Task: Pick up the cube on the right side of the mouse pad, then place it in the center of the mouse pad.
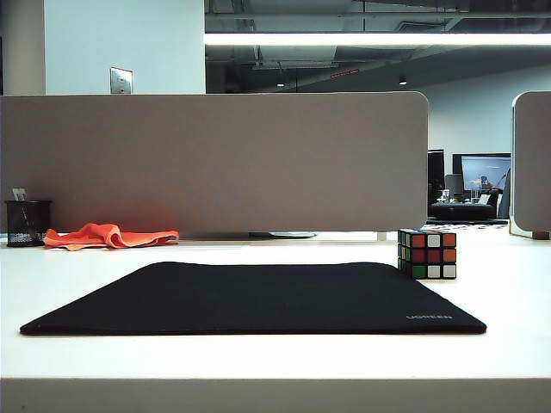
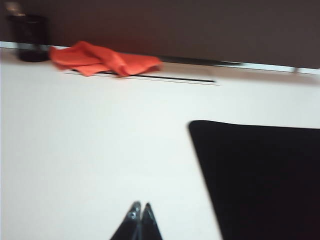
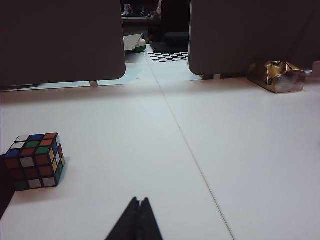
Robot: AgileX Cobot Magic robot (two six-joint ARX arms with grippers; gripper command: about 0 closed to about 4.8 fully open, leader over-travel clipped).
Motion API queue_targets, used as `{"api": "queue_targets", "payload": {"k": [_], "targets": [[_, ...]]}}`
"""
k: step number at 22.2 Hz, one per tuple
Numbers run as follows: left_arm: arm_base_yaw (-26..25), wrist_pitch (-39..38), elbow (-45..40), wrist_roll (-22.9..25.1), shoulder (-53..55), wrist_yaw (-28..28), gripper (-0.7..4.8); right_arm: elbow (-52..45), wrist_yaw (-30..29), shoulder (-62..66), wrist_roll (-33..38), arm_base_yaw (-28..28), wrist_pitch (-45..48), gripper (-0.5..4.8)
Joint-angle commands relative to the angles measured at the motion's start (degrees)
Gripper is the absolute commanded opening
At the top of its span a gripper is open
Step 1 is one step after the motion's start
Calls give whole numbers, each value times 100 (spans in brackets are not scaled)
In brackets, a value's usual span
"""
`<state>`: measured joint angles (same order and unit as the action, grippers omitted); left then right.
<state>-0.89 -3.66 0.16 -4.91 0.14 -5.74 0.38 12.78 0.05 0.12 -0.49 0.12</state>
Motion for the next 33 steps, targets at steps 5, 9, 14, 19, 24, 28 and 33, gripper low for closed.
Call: {"api": "queue_targets", "payload": {"k": [5,9,14,19,24,28,33], "targets": [[-15,74,31,17,2,356,-6,-31,-28,-13,-15,4,103,0],[-15,149,31,-2,2,350,-6,-31,-31,-13,-13,4,245,-1],[-13,258,201,-4,2,181,-6,247,-26,-7,660,9,269,-2],[-13,-175,914,48,2,186,-6,1198,-164,258,623,28,-273,-2],[-11,-800,1484,195,4,-481,-6,2739,-509,1473,170,28,-1274,-2],[-9,-1029,1786,190,448,-1115,-6,3628,-581,2597,114,31,-1934,-2],[59,-1126,2667,146,2262,-2083,-6,4214,-2498,3593,791,31,-2013,-1]]}}
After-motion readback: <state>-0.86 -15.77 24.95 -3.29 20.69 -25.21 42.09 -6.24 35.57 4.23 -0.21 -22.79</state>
